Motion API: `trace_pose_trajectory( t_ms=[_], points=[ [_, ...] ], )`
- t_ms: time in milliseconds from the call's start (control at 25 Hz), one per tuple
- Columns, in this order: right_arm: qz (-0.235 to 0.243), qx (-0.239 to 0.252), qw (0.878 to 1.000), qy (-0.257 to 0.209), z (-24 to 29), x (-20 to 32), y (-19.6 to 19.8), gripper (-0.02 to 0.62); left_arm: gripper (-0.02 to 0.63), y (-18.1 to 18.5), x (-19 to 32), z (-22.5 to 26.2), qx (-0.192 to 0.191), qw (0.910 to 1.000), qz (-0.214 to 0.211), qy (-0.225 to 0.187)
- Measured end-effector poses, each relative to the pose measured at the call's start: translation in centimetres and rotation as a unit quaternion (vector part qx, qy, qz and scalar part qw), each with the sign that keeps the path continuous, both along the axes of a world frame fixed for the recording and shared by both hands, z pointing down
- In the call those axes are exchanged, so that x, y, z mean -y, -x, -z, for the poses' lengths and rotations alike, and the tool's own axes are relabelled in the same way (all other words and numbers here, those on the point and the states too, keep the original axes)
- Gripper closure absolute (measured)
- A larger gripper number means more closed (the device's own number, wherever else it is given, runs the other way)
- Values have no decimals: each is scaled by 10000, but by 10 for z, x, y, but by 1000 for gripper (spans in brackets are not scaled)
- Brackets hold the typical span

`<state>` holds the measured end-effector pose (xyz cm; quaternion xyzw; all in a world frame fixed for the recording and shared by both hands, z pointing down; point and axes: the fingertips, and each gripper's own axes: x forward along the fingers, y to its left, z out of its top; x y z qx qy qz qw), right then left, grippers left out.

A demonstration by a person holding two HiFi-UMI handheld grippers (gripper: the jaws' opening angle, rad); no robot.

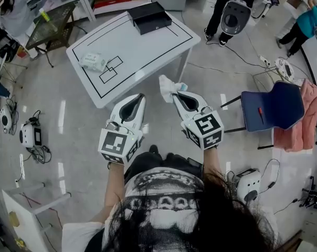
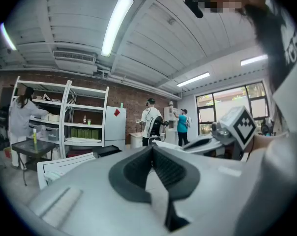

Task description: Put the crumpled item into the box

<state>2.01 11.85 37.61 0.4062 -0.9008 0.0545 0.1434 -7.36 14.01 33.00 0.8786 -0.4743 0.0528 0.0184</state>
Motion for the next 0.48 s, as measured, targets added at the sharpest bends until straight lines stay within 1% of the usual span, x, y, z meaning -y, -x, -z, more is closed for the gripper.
trace_pose_trajectory(
  t_ms=[320,480],
  points=[
    [-18,-49,10000,76,-9,-3,28,586,606,22,-3,-6,102,9998,-164,-24],
    [-40,-40,9999,112,-12,-5,44,586,606,36,-3,-8,70,9997,-231,-23]
  ],
)
